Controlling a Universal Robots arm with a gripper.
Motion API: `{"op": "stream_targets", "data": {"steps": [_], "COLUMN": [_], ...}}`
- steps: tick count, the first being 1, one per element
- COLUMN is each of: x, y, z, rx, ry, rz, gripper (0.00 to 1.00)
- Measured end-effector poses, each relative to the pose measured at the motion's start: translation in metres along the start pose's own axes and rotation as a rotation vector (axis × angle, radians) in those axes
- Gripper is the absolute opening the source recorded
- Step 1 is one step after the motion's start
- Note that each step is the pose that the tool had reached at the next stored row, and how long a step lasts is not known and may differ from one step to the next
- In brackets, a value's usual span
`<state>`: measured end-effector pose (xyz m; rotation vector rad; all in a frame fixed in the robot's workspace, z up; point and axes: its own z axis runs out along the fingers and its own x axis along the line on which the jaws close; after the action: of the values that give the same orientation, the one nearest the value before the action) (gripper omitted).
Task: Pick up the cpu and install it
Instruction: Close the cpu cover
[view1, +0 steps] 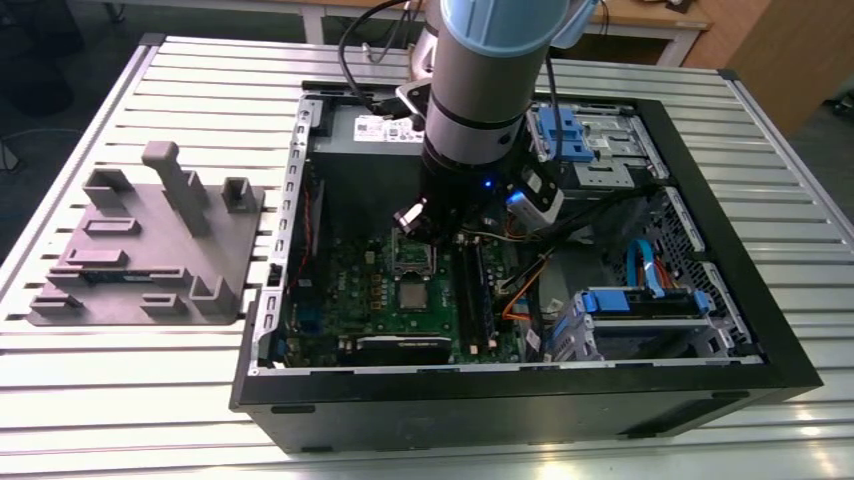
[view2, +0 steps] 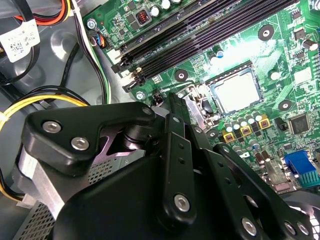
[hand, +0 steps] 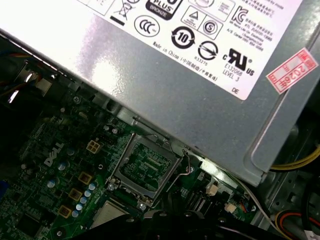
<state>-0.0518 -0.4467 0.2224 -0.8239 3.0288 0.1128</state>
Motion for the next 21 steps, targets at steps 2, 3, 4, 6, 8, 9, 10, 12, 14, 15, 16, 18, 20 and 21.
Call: {"op": "stream_targets", "data": {"steps": [2,3,4,6,8,9,10,12,14,15,16,18,20,21], "x": [0.0000,0.0000,-0.0001,0.0001,0.0002,0.0002,0.0002,0.0002,-0.0006,-0.0012,-0.0020,-0.0031,-0.0031,-0.0032], "y": [0.0000,0.0000,-0.0001,-0.0002,-0.0003,-0.0003,-0.0003,-0.0004,-0.0008,-0.0012,-0.0016,-0.0023,-0.0024,-0.0024], "z": [0.0000,0.0001,0.0002,0.0004,0.0005,0.0005,0.0007,0.0007,0.0010,0.0012,0.0013,0.0015,0.0016,0.0017], "rx": [0.0000,-0.0005,-0.0062,-0.0363,-0.0392,-0.0394,-0.0400,-0.0409,-0.0411,-0.0412,-0.0412,-0.0412,-0.0413,-0.0415], "ry": [0.0000,-0.0002,-0.0038,-0.0213,-0.0229,-0.0222,-0.0210,-0.0181,-0.0177,-0.0178,-0.0177,-0.0177,-0.0179,-0.0179], "rz": [0.000,0.000,0.000,-0.001,-0.002,-0.008,-0.023,-0.055,-0.061,-0.061,-0.061,-0.061,-0.061,-0.061], "gripper": [0.10,0.10,0.10,0.10,0.10,0.10,0.10,0.10,0.10,0.10,0.10,0.10,0.10,0.10]}}
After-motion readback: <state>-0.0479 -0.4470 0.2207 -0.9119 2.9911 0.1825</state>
